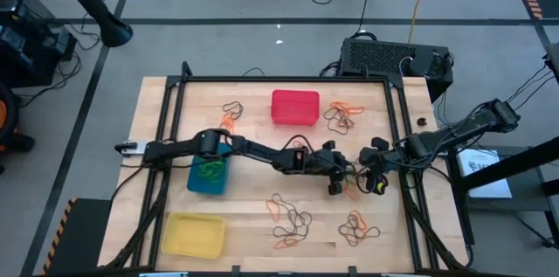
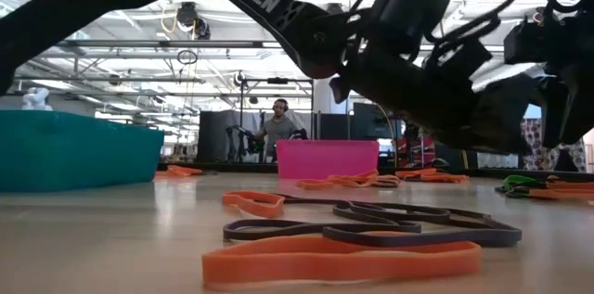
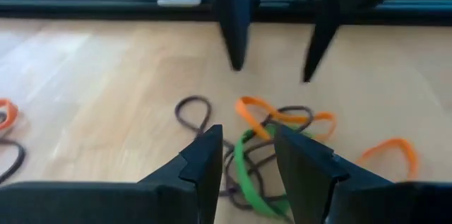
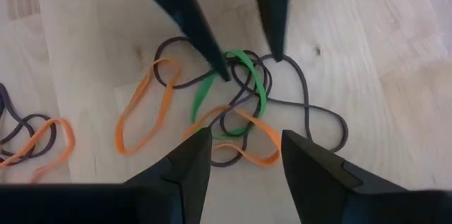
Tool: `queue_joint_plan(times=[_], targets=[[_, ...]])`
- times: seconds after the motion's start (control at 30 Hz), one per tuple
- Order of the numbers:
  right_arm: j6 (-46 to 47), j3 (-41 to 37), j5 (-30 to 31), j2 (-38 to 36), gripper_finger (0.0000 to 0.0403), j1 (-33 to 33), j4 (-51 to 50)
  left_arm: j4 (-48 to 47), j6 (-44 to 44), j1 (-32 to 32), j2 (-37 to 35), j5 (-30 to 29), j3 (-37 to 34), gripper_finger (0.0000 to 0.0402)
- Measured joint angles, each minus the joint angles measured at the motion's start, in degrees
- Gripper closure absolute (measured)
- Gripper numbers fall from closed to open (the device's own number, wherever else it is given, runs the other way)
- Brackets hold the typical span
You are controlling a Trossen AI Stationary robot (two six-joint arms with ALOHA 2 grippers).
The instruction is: Sort rubber bands into baskets
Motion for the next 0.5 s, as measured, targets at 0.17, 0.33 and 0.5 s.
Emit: queue_joint_plan(times=[0.17, 0.33, 0.5], targets=[[-0.15, 0.0, 0.06, 0.02, 0.0238, 0.0, 0.08, 0.21, -1.25, 0.14, 0.39, -0.23, 0.03, 0.0265], [-0.44, 0.0, 1.19, 0.02, 0.0238, 0.0, 0.61, -1.33, -1.35, 0.08, 1.27, -0.61, 0.02, 0.0265], [-0.44, 0.0, 1.34, 0.02, 0.0238, 0.0, 0.69, -1.22, -2.42, 0.23, 1.9, -0.06, 0.02, 0.0265]])
